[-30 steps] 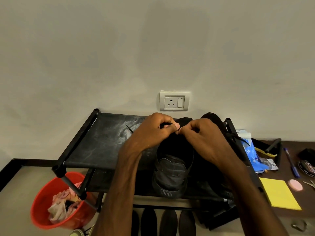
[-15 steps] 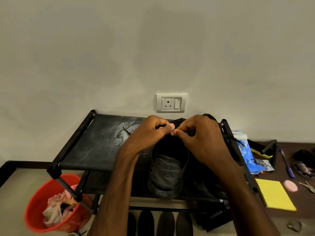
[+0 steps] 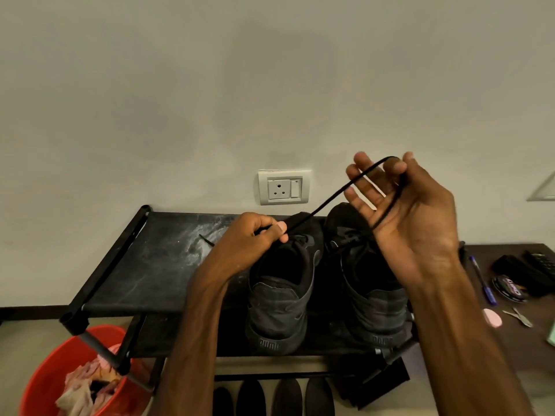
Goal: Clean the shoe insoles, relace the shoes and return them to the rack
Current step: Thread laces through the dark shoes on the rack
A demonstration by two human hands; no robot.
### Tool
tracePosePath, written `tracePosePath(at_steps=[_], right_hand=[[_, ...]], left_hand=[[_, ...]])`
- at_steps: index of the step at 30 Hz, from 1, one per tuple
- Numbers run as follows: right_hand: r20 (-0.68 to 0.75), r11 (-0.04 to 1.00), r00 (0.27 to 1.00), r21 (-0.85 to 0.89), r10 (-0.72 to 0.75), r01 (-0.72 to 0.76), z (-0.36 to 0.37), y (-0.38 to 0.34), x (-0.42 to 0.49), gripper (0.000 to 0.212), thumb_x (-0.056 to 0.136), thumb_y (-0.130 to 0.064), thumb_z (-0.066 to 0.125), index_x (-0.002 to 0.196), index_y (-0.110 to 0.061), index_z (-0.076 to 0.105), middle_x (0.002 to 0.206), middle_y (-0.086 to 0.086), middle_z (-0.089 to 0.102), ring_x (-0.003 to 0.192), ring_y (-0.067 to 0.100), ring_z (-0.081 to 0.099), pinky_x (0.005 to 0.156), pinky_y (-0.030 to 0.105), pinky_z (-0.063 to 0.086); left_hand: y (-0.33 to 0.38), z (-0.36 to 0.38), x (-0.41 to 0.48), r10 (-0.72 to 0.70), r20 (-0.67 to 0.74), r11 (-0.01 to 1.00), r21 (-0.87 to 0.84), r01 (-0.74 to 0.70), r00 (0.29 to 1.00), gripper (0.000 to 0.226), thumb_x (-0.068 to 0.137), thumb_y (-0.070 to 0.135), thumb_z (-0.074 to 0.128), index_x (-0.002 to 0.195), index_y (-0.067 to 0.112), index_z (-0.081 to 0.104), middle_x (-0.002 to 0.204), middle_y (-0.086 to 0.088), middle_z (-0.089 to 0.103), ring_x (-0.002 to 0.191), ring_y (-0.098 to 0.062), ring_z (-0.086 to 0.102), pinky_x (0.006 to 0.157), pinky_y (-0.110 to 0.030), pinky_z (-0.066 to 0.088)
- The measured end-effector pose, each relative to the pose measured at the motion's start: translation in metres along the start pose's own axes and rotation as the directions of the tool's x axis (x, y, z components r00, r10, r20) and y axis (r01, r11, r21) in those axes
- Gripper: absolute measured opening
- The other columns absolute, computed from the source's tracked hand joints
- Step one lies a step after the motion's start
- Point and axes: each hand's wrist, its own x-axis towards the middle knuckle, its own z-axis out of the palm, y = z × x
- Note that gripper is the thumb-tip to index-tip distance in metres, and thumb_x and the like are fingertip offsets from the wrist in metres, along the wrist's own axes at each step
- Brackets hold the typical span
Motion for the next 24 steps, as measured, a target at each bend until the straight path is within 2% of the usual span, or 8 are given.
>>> tracePosePath(at_steps=[4,5,7,9,10,16,21,24], right_hand=[[-0.063,0.962,0.998,-0.272,0.018,-0.034,-0.006,0.009,0.005,0.042,0.11,-0.038,0.036,0.079,-0.018,0.056,0.09,0.007,0.077,0.078,0.02,0.072,0.066,0.026,0.055],[-0.086,0.834,0.996,-0.549,-0.001,-0.047,-0.009,0.015,0.006,0.046,0.11,-0.039,0.036,0.077,-0.016,0.06,0.086,0.007,0.078,0.074,0.02,0.072,0.063,0.025,0.053],[-0.044,0.263,0.999,-0.964,-0.012,-0.04,-0.021,0.029,0.009,0.053,0.108,-0.041,0.041,0.074,-0.012,0.069,0.076,0.005,0.075,0.077,0.024,0.07,0.07,0.031,0.052],[0.013,-0.196,0.999,-0.981,-0.048,0.003,-0.029,0.041,0.011,0.037,0.101,-0.029,0.053,0.074,-0.009,0.069,0.075,0.01,0.067,0.08,0.035,0.065,0.074,0.039,0.053],[0.032,-0.247,0.992,-0.969,-0.125,0.0,-0.028,0.044,0.011,0.024,0.095,-0.018,0.057,0.079,-0.006,0.07,0.08,0.013,0.067,0.083,0.039,0.064,0.077,0.042,0.055],[0.126,0.107,0.885,-0.975,-0.448,0.193,-0.004,0.033,0.0,0.06,0.071,0.018,0.048,0.113,-0.018,0.072,0.106,-0.012,0.061,0.094,0.013,0.058,0.085,0.038,0.053],[0.283,0.092,0.948,-0.95,-0.142,0.297,0.001,0.041,0.0,0.024,0.093,-0.01,0.063,0.106,-0.025,0.077,0.077,-0.024,0.062,0.065,-0.006,0.059,0.061,0.008,0.043],[0.318,-0.001,0.948,-0.948,0.014,0.318,-0.005,0.061,0.004,0.019,0.087,-0.04,0.078,0.103,-0.029,0.079,0.081,-0.015,0.072,0.074,0.0,0.065,0.074,0.026,0.059]], left_hand=[[0.001,0.002,0.001,-0.002,-0.006,1.0,0.002,0.002,1.0,0.031,0.099,0.036,0.061,0.077,0.024,0.078,0.082,-0.024,0.069,0.084,-0.042,0.066,0.084,-0.053,0.056],[0.002,0.002,0.001,-0.007,-0.005,1.0,0.003,0.007,1.0,0.031,0.1,0.033,0.062,0.076,0.024,0.078,0.08,-0.021,0.07,0.08,-0.038,0.068,0.084,-0.051,0.056],[0.003,0.001,0.001,-0.012,0.005,1.0,0.008,0.012,1.0,0.03,0.1,0.032,0.062,0.077,0.023,0.079,0.077,-0.014,0.072,0.081,-0.032,0.07,0.087,-0.05,0.056],[0.004,0.0,0.0,-0.016,0.01,1.0,0.024,0.016,1.0,0.029,0.099,0.033,0.063,0.078,0.023,0.079,0.077,-0.009,0.074,0.085,-0.032,0.071,0.091,-0.053,0.057],[0.006,0.0,0.0,-0.016,0.009,0.999,0.03,0.016,1.0,0.029,0.099,0.033,0.063,0.078,0.022,0.079,0.077,-0.007,0.075,0.085,-0.031,0.071,0.091,-0.054,0.056],[0.008,0.0,-0.001,-0.009,0.005,0.999,0.041,0.008,1.0,0.027,0.098,0.033,0.065,0.08,0.019,0.08,0.081,-0.01,0.076,0.087,-0.035,0.071,0.09,-0.057,0.055],[0.007,-0.001,0.0,0.016,0.02,0.999,0.051,-0.017,1.0,0.027,0.097,0.038,0.065,0.08,0.024,0.08,0.079,-0.01,0.075,0.083,-0.036,0.071,0.085,-0.058,0.056],[0.007,-0.001,0.001,0.042,0.027,0.998,0.047,-0.043,0.999,0.025,0.096,0.035,0.066,0.081,0.021,0.08,0.077,-0.006,0.075,0.08,-0.028,0.072,0.081,-0.053,0.058]])
